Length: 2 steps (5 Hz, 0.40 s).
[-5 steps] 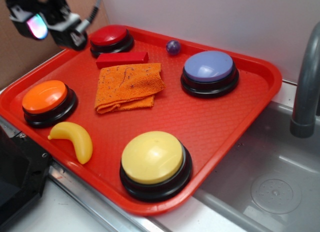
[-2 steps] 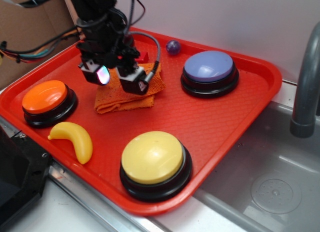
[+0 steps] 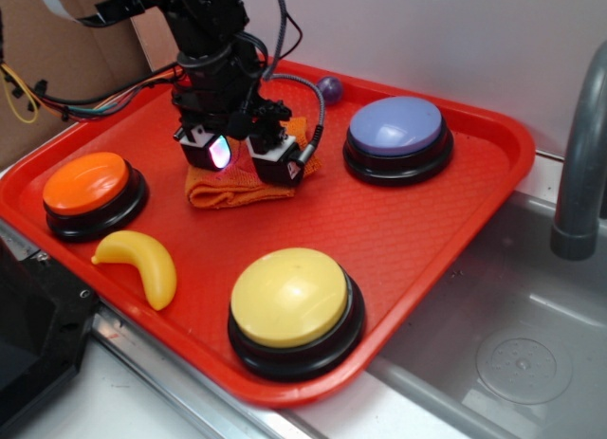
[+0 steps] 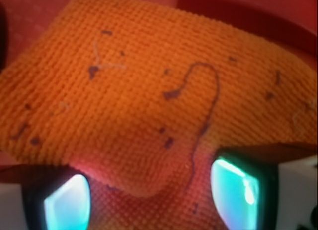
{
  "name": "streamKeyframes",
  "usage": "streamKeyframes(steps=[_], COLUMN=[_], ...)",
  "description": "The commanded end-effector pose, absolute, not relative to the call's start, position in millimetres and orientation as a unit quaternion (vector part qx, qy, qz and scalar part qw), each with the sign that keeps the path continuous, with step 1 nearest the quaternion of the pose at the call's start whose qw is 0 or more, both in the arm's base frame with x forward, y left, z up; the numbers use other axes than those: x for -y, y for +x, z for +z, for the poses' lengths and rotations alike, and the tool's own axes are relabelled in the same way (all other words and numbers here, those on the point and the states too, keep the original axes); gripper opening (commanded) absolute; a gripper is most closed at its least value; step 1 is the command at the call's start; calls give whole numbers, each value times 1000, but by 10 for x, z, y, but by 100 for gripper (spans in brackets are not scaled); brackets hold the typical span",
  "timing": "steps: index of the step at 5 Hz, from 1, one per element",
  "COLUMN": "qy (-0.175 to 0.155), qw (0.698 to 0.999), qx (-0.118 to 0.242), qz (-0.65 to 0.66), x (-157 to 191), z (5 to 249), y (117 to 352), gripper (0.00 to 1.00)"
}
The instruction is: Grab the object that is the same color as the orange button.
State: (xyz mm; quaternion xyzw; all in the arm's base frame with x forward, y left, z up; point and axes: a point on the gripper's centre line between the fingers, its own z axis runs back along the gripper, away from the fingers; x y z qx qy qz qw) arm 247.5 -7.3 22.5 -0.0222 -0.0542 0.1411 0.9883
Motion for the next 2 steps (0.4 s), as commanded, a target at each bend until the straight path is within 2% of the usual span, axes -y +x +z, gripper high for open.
streamKeyframes(steps=[1, 2], qy=[6, 11], qw=[983, 983], qx=[76, 76], qz=[165, 166], x=[-59, -89], z=[223, 249], y=[2675, 2692], gripper=[0, 0])
